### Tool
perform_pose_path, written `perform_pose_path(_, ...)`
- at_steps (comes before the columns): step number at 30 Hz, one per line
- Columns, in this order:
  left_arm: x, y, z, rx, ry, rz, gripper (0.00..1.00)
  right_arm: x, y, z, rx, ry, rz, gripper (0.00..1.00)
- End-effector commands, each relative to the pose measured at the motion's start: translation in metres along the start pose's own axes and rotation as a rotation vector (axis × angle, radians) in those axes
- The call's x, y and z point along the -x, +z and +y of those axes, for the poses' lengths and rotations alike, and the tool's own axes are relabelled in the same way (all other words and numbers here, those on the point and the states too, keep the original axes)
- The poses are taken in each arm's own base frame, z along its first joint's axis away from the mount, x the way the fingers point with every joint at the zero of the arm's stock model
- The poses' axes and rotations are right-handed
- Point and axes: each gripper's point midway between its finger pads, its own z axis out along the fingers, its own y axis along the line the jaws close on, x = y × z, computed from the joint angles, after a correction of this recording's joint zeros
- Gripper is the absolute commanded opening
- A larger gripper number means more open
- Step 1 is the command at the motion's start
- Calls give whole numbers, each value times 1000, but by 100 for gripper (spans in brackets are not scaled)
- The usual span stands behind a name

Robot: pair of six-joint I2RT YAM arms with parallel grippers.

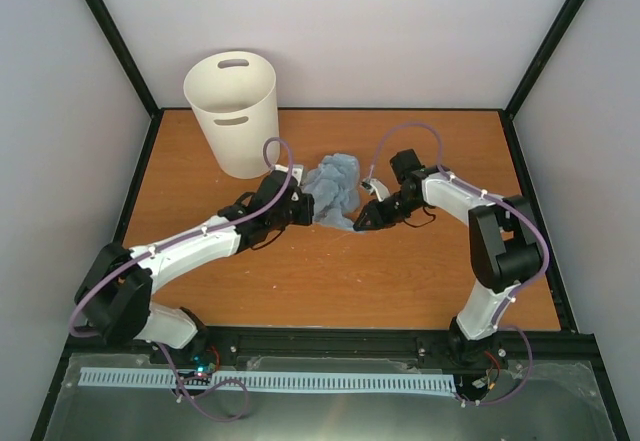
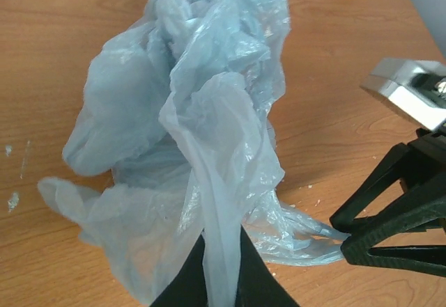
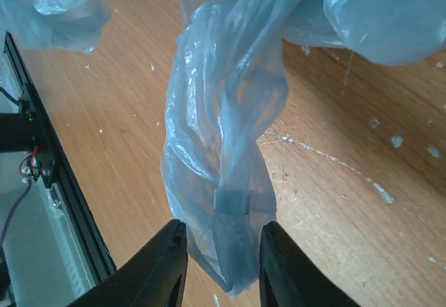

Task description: Put the trash bags into the trash bin

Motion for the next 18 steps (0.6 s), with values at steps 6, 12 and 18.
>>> perform_pose_path(6,13,-21,-19,-113,2,-62,1,7,-11,28,99,-59,-54,52)
perform_pose_path(12,12,-28,-23,-137,-1,-56,1,8,4,22,141,-6,0,78)
perform_pose_path(18,10,-34,-21,-136,5,-55,1,19,1,31,188,-19,-25,61)
